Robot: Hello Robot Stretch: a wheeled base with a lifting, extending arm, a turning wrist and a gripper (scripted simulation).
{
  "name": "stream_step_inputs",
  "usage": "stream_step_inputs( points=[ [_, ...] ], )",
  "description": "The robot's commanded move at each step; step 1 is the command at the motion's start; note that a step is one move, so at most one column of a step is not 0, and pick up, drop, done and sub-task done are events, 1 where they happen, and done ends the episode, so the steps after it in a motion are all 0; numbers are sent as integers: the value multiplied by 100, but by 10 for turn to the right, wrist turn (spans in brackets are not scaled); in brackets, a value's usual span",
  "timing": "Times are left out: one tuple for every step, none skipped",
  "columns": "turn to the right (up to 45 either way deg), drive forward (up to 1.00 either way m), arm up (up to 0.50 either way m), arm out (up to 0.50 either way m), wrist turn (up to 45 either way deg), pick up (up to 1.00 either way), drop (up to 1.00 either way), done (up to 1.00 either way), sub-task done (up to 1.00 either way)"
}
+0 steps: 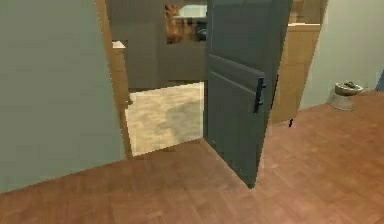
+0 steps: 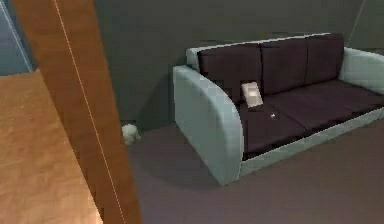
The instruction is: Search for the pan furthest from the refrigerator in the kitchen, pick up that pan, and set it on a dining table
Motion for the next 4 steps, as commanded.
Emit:
stream_step_inputs(
  points=[
    [60,0,0,0,0,0,0,0,0],
    [0,40,0,0,0,0,0,0,0],
    [450,0,0,0,0,0,0,0,0],
    [30,0,0,0,0,0,0,0,0]
  ],
)
